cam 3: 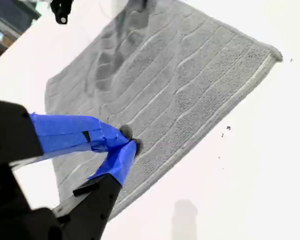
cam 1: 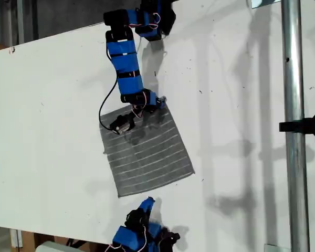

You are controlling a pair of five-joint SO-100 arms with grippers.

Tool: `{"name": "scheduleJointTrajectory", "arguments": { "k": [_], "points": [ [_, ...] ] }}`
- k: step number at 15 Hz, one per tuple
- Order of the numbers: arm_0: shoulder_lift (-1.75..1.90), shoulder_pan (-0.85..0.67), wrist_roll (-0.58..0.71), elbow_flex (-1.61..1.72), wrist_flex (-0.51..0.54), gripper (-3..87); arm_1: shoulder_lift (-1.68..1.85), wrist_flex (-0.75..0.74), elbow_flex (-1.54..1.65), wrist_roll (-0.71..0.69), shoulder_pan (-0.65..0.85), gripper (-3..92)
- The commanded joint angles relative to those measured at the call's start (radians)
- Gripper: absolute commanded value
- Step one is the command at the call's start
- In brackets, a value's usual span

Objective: Grasp corners of a towel and fold twice.

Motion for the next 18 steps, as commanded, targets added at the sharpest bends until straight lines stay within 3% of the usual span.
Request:
{"name": "scheduleJointTrajectory", "arguments": {
  "k": [1, 4, 5, 6, 7, 12, 14, 18],
  "points": [
    [-0.502, 0.078, 0.094, -0.403, -0.017, -2.9, 0.017, -0.018, -0.040, -0.012, 0.003, -0.1],
    [-0.916, 0.173, 0.150, -0.798, 0.071, -2.9, 0.034, -0.014, -0.040, -0.012, 0.002, -0.1],
    [-0.985, 0.192, 0.147, -0.861, 0.072, 3.2, 0.040, -0.009, -0.038, -0.012, -0.003, -0.1],
    [-1.014, 0.204, 0.127, -0.882, 0.080, 31.1, 0.043, -0.006, -0.038, -0.012, -0.009, -0.1],
    [-1.028, 0.212, 0.155, -0.882, 0.071, 38.7, 0.046, -0.006, -0.038, -0.012, -0.015, -0.1],
    [-1.144, 0.238, 0.215, -0.879, 0.028, 37.4, 0.086, -0.005, -0.041, -0.012, -0.017, -0.1],
    [-1.233, 0.250, 0.175, -0.850, -0.021, 36.6, 0.104, -0.003, -0.041, -0.012, -0.015, -0.1],
    [-1.425, 0.238, 0.112, -0.908, -0.018, 34.9, 0.115, 0.003, -0.046, -0.011, -0.028, -0.1]
  ]
}}
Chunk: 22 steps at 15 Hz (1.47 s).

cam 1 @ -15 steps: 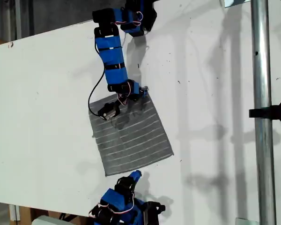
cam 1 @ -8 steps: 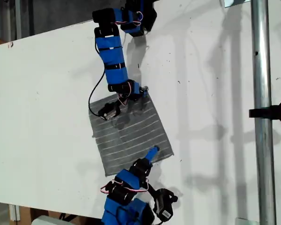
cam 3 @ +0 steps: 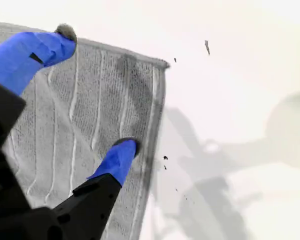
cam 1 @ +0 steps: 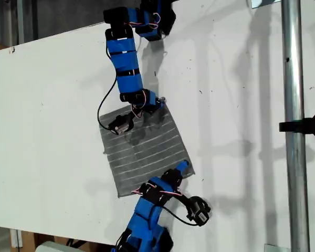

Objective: Grasp corners of a towel and fold twice.

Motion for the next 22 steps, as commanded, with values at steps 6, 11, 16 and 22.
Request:
{"name": "scheduleJointTrajectory", "arguments": {
  "k": [6, 11, 16, 22],
  "points": [
    [-0.147, -0.015, -0.107, -0.038, -0.071, 32.8, 0.112, 0.020, -0.049, -0.011, -0.020, -0.1],
    [-0.293, -0.008, -0.221, -0.051, -0.161, 3.2, 0.117, 0.026, -0.048, -0.003, -0.028, -0.1],
    [-0.152, 0.018, -0.166, -0.057, -0.069, -2.8, 0.169, 0.071, -0.066, -0.002, -0.054, -0.1],
    [0.054, 0.163, 0.092, -0.210, 0.035, -2.8, 0.239, 0.272, -0.273, 0.060, -0.278, -0.1]
  ]
}}
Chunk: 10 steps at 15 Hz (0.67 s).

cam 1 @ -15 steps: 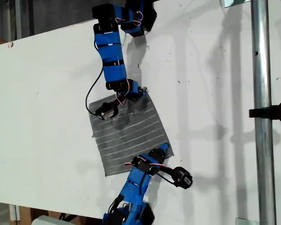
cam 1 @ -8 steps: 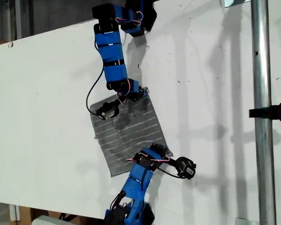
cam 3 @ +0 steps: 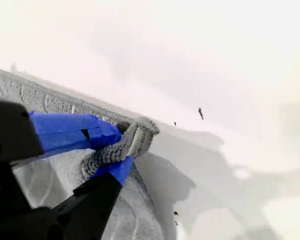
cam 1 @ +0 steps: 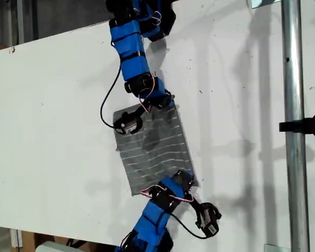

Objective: Grasp corners of a towel and fold twice.

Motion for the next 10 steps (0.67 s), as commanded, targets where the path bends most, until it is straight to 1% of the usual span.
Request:
{"name": "scheduleJointTrajectory", "arguments": {
  "k": [1, 2, 3, 4, 5, 8, 10],
  "points": [
    [0.133, 0.035, 0.044, -0.061, 0.021, -2.8, 0.077, 0.028, -0.121, 0.014, -0.067, -0.1],
    [0.199, 0.026, 0.041, -0.034, 0.020, -2.8, 0.091, 0.032, -0.141, 0.011, -0.063, -0.1],
    [0.276, -0.017, 0.040, 0.009, 0.021, -2.8, 0.114, 0.020, -0.138, -0.002, -0.028, -0.1],
    [0.365, -0.075, 0.064, 0.080, 0.026, -2.8, 0.133, 0.011, -0.137, -0.021, 0.031, -0.1],
    [0.459, -0.156, 0.095, 0.160, 0.038, -2.9, 0.155, -0.012, -0.127, -0.048, 0.104, -0.1],
    [0.692, -0.443, 0.278, 0.356, 0.025, -2.9, 0.152, -0.083, -0.109, -0.160, 0.344, -0.1],
    [0.758, -0.630, 0.331, 0.485, 0.029, -2.9, 0.083, -0.155, -0.097, -0.224, 0.492, -0.1]
  ]
}}
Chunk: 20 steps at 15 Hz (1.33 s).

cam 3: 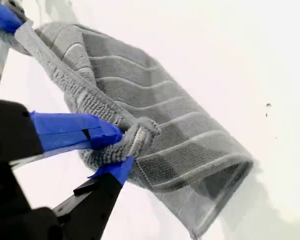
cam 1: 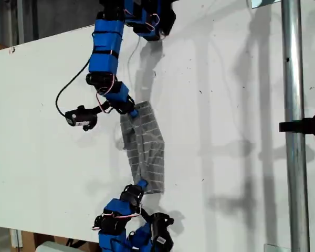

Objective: Grasp corners of a towel and fold twice.

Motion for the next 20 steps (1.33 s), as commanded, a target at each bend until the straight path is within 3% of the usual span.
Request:
{"name": "scheduleJointTrajectory", "arguments": {
  "k": [1, 6, 9, 14, 16, 19, 20],
  "points": [
    [0.084, -0.190, 0.055, 0.089, 0.000, -2.9, -0.040, -0.086, -0.043, -0.072, 0.144, -0.1],
    [0.149, -0.431, 0.152, 0.183, -0.037, -2.9, -0.196, -0.170, -0.255, -0.233, 0.308, -0.1],
    [0.149, -0.449, 0.161, 0.196, -0.048, -2.8, -0.222, -0.152, -0.295, -0.253, 0.304, -0.1],
    [0.310, -0.239, -0.081, 0.454, -0.164, -2.8, -0.222, -0.035, -0.117, -0.146, 0.155, -0.1],
    [0.310, -0.178, -0.164, 0.554, -0.235, -2.7, -0.253, -0.043, -0.037, -0.109, 0.126, -0.1],
    [0.310, -0.155, -0.255, 0.627, -0.249, -2.6, -0.353, -0.054, -0.021, -0.083, 0.133, 0.6],
    [0.308, -0.149, -0.273, 0.626, -0.238, 0.0, -0.382, -0.034, -0.025, -0.061, 0.153, 10.4]
  ]
}}
